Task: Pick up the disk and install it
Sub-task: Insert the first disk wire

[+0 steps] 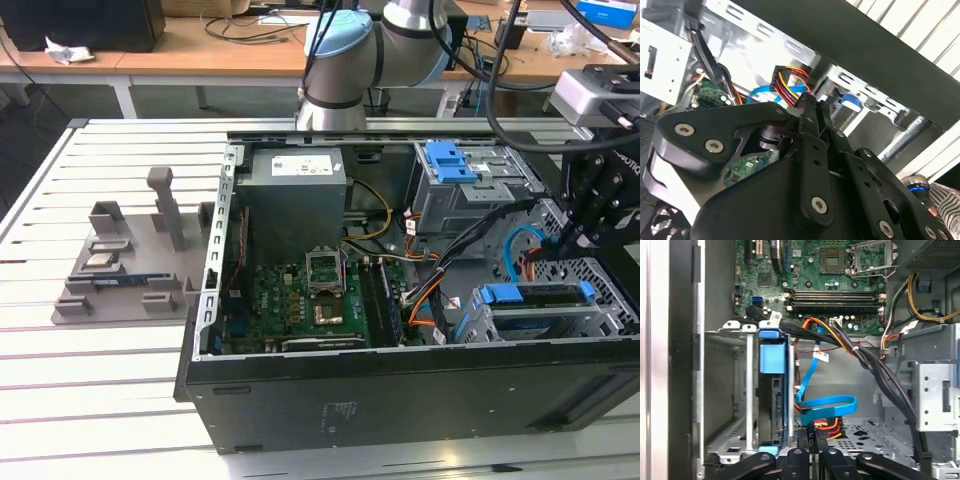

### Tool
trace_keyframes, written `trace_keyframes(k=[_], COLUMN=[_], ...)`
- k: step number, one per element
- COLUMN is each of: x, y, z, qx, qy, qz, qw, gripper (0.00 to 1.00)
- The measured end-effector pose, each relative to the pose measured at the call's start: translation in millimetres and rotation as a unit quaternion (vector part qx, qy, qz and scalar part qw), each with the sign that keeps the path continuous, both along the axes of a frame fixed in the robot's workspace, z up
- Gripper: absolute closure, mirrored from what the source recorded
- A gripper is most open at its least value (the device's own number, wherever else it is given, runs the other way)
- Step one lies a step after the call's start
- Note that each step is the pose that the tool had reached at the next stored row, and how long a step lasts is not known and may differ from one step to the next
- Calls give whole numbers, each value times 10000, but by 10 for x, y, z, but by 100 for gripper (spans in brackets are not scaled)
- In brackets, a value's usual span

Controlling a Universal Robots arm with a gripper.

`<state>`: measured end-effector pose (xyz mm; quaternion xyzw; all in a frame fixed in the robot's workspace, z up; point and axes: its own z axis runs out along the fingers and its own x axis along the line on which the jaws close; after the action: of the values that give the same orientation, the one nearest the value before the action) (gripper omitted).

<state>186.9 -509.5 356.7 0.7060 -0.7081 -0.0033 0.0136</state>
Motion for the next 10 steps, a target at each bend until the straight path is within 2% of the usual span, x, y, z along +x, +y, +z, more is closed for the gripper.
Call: trace_keyframes(k=[2,4,8,10], x=[-7,-19,-38,-44], y=[-60,-144,-264,-309], z=[-1,-2,-17,-31], qx=[0,0,0,0], qy=[0,0,0,0], qz=[0,1,0,0], qw=[10000,10000,10000,10000], gripper=[83,83,83,83])
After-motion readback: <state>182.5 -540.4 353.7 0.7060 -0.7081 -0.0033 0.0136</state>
